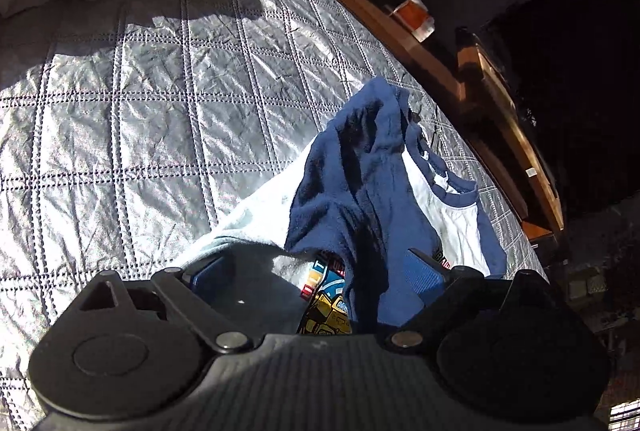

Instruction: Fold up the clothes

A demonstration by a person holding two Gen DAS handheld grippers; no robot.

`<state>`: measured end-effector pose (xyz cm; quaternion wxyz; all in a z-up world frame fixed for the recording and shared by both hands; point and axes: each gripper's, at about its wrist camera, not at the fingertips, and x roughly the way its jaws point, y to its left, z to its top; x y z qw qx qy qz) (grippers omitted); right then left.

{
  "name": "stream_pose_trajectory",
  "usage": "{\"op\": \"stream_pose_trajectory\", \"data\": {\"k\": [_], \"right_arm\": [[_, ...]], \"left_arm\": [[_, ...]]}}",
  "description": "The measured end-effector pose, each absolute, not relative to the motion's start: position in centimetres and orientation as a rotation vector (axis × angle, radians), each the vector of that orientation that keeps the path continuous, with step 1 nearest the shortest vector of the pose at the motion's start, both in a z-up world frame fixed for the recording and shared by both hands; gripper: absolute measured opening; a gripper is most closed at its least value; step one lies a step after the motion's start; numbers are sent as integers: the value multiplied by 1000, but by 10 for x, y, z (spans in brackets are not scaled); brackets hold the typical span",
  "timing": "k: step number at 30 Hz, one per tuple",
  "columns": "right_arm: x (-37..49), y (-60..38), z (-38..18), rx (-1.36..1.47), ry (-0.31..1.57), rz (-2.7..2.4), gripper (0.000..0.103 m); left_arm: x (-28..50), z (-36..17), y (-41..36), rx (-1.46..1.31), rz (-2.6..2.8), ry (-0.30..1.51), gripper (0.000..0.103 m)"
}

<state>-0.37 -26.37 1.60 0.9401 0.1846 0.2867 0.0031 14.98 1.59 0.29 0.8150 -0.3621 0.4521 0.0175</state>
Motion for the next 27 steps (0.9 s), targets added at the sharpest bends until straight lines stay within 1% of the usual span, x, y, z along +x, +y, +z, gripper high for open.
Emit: {"op": "stream_pose_trajectory", "data": {"k": [5,10,14,17,23,26,27], "right_arm": [[-1,-260,14,370,605,19,71],[1,-259,11,370,630,15,72],[1,-260,10,372,635,11,72],[2,-259,10,367,639,14,73],[2,-258,10,344,643,19,75],[3,-258,10,342,642,24,75],[2,-257,10,338,641,28,75]], "left_arm": [[153,3,3,-738,-18,962,90],[155,9,-24,-480,56,946,90],[154,6,-28,-427,57,939,91],[156,4,-23,-514,1,919,98],[158,-5,7,-875,-122,835,98],[158,-10,14,-930,-105,813,98],[158,-11,18,-932,-76,804,96]]}}
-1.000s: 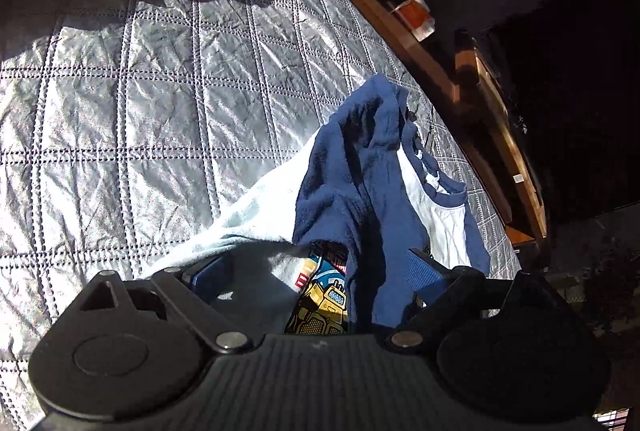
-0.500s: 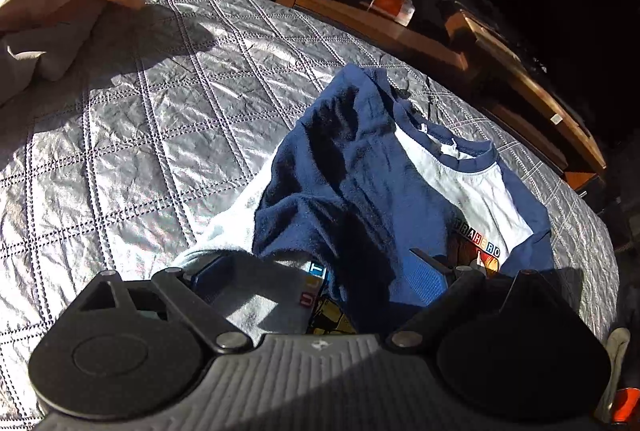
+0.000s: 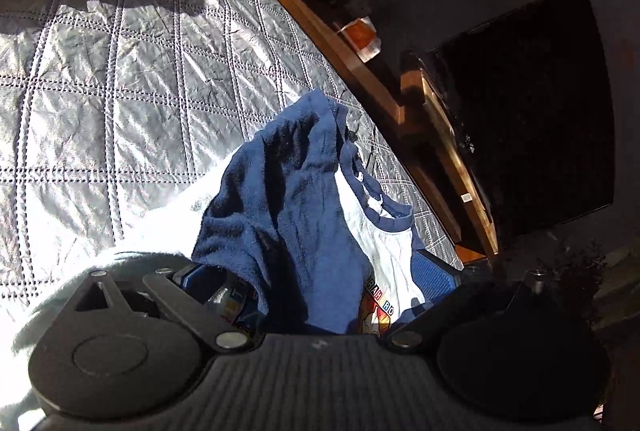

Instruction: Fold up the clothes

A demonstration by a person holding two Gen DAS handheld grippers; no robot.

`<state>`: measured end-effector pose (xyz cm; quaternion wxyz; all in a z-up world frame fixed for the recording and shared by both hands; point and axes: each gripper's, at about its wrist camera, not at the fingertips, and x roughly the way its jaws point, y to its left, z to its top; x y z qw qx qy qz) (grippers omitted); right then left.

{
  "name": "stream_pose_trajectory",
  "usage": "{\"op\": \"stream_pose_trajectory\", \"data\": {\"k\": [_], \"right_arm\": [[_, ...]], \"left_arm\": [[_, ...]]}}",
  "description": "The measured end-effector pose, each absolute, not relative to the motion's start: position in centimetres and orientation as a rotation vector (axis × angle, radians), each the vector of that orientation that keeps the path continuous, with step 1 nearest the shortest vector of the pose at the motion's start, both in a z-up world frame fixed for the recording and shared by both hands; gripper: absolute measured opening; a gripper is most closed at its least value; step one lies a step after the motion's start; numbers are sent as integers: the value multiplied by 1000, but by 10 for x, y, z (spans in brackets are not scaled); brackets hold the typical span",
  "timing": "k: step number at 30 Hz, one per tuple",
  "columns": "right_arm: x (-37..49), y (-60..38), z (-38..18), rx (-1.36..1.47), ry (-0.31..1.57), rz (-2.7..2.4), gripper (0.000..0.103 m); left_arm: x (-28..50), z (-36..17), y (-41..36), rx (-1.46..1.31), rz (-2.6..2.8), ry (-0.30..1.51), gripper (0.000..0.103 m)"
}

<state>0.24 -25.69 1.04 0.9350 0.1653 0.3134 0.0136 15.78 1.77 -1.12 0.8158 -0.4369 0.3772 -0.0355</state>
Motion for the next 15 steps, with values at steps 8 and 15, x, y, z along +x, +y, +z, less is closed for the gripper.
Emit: {"op": "stream_pose_trajectory", "data": {"k": [8,15], "right_arm": [[8,-251,6,265,685,18,75],[10,-251,1,231,726,29,78]], "left_arm": [[142,-7,54,-1039,142,706,78],[136,-27,97,-1287,175,657,92]]}}
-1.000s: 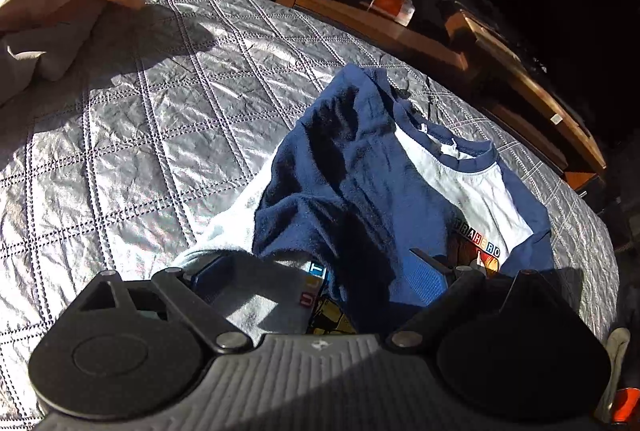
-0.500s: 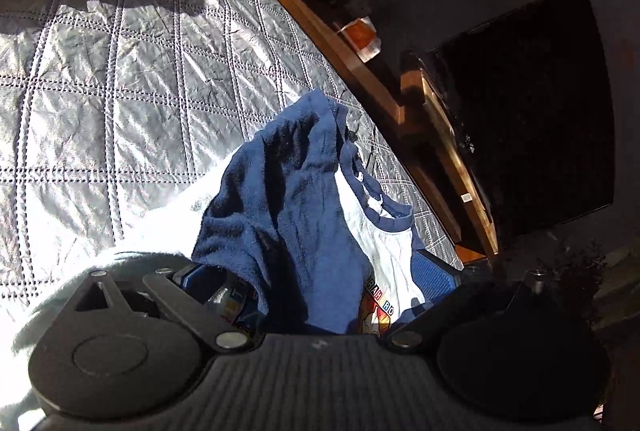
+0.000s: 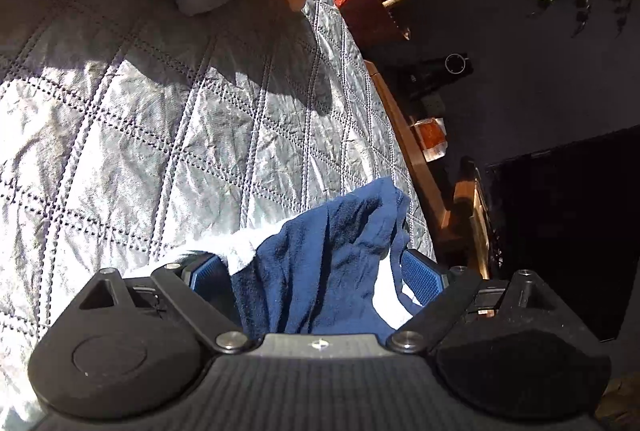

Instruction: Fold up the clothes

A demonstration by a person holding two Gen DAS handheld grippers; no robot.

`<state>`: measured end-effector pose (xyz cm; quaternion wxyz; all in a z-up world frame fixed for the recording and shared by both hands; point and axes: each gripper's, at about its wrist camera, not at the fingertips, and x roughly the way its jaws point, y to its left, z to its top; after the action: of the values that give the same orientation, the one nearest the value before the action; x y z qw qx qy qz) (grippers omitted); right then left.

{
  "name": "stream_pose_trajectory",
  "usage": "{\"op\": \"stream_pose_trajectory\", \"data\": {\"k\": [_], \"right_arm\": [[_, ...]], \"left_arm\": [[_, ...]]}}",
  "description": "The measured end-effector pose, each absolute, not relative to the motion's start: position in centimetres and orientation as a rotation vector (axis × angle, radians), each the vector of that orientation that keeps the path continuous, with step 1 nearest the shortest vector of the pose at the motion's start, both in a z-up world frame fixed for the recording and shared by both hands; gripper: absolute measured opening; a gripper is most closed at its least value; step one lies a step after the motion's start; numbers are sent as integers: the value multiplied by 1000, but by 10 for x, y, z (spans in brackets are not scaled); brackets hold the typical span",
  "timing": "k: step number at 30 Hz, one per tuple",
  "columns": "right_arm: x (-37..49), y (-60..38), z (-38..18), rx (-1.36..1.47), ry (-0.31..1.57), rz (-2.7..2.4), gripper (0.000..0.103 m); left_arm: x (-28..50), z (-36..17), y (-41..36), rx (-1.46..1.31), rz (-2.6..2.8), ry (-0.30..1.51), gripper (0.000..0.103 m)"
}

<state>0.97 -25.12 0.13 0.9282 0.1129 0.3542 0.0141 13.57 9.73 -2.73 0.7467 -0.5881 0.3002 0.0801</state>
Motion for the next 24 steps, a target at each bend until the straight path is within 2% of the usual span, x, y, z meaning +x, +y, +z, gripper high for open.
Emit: {"op": "stream_pose_trajectory", "data": {"k": [1,2,14,16,17,18,21,24], "right_arm": [[10,-250,1,224,730,32,79],[10,-248,1,215,730,34,79],[11,-247,1,207,733,58,79],[11,-249,1,208,735,52,79],[10,-249,0,209,735,49,79],[11,-250,0,209,737,48,79],[13,-249,-2,177,751,58,79],[13,-245,-4,128,756,66,80]], "left_arm": [[136,-27,100,-1289,183,666,82],[137,-26,103,-1291,191,676,81],[150,0,68,-936,145,708,85],[146,-5,79,-945,221,732,68],[144,-5,83,-948,253,745,65],[143,-4,85,-949,272,762,55],[136,1,88,-956,308,779,56],[127,8,88,-982,329,784,67]]}}
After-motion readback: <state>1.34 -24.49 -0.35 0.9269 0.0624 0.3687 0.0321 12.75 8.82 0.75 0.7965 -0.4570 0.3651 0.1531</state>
